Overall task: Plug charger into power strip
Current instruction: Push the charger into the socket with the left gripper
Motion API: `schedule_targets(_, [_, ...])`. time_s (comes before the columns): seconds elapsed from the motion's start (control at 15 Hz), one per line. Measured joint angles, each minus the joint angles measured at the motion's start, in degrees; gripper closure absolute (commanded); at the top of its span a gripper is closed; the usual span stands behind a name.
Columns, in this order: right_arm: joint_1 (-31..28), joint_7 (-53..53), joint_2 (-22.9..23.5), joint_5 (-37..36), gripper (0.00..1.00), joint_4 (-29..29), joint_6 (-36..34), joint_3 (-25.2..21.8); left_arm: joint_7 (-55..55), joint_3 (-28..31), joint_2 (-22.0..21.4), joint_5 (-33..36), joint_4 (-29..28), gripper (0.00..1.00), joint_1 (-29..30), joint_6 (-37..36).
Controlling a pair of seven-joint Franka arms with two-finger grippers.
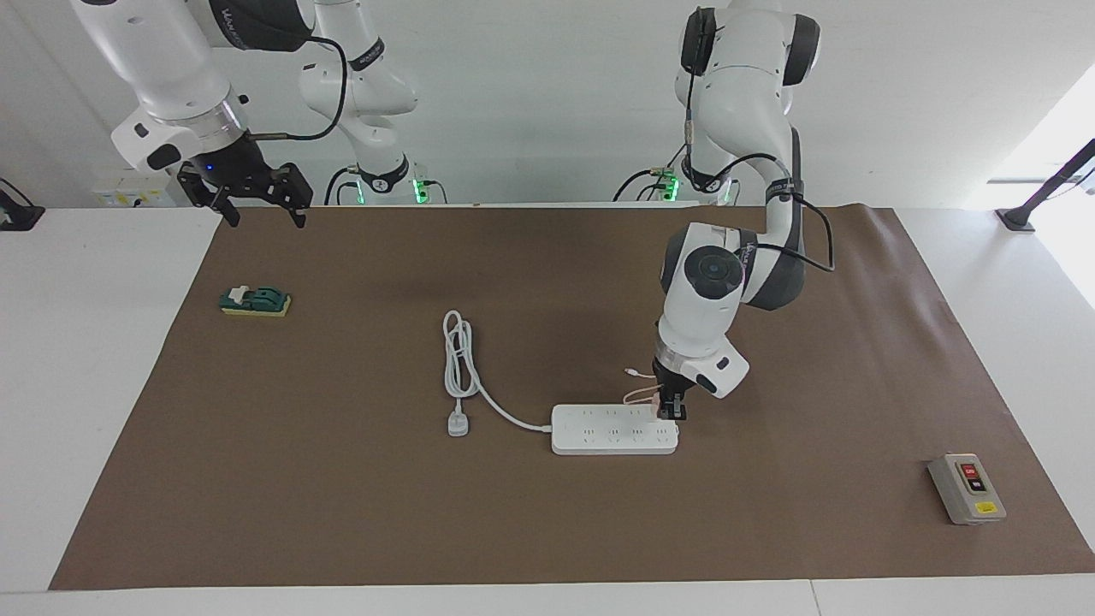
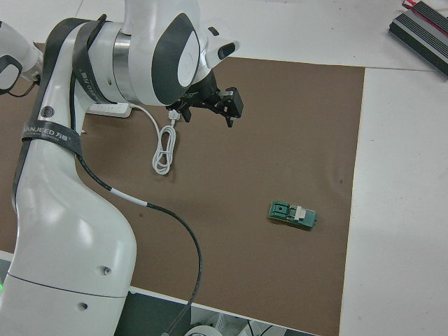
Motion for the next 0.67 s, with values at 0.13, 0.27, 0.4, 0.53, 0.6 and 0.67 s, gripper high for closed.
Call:
schedule_targets(0.13, [0.0, 0.0, 0.0, 0.0, 0.0, 0.0, 0.0, 0.0, -0.2, 0.1, 0.5, 0.3, -0.1, 1.0, -0.3, 0.0])
schedule_targets(0.27, [0.0, 0.0, 0.0, 0.0, 0.0, 0.0, 0.0, 0.0, -0.2, 0.2, 0.9, 0.3, 0.0, 1.0, -0.3, 0.2])
schedule_targets(0.4, [0.0, 0.0, 0.0, 0.0, 0.0, 0.0, 0.0, 0.0, -0.2, 0.2, 0.9, 0.3, 0.0, 1.0, -0.3, 0.2])
schedule_targets(0.53, [0.0, 0.0, 0.0, 0.0, 0.0, 0.0, 0.0, 0.0, -0.2, 0.2, 0.9, 0.3, 0.0, 1.0, -0.4, 0.2])
schedule_targets(0.6, [0.0, 0.0, 0.0, 0.0, 0.0, 0.0, 0.0, 0.0, -0.2, 0.2, 0.9, 0.3, 0.0, 1.0, -0.4, 0.2])
schedule_targets(0.67, [0.0, 0.0, 0.0, 0.0, 0.0, 0.0, 0.0, 0.0, -0.2, 0.2, 0.9, 0.3, 0.0, 1.0, -0.4, 0.2])
